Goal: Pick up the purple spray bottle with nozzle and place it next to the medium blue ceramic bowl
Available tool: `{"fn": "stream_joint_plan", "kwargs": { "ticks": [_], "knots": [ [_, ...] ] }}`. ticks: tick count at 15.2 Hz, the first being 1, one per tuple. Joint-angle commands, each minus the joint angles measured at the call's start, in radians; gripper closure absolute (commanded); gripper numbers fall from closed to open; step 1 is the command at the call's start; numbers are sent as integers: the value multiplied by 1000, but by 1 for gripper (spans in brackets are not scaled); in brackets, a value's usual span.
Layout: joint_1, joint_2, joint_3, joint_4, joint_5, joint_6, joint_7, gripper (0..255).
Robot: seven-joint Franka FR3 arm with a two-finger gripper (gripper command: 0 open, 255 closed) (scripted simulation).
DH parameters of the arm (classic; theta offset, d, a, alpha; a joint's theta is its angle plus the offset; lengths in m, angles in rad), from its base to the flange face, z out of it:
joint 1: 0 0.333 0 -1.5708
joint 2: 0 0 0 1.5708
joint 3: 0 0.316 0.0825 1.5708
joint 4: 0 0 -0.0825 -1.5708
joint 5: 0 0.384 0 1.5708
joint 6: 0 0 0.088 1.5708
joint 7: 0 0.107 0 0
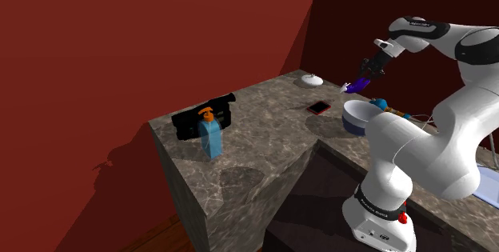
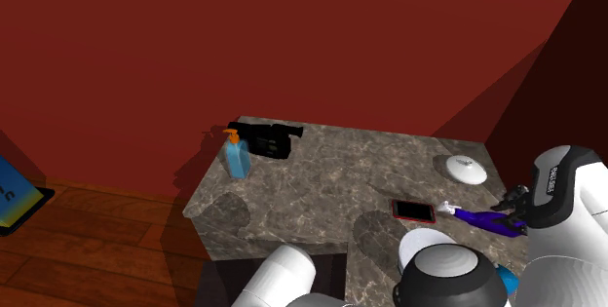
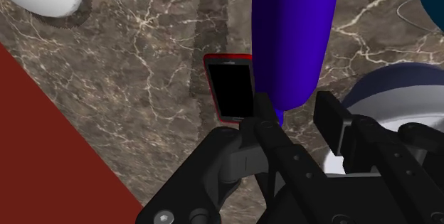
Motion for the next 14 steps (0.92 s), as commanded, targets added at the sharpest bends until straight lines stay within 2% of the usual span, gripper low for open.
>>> {"fn": "stream_joint_plan", "kwargs": {
  "ticks": [1,11,14],
  "knots": [
    [-2,-10,-8,-15,-8,20,-4,255],
    [3,-62,-53,-70,-46,112,-16,255],
    [3,-62,-53,-70,-46,112,-16,255]
  ]
}}
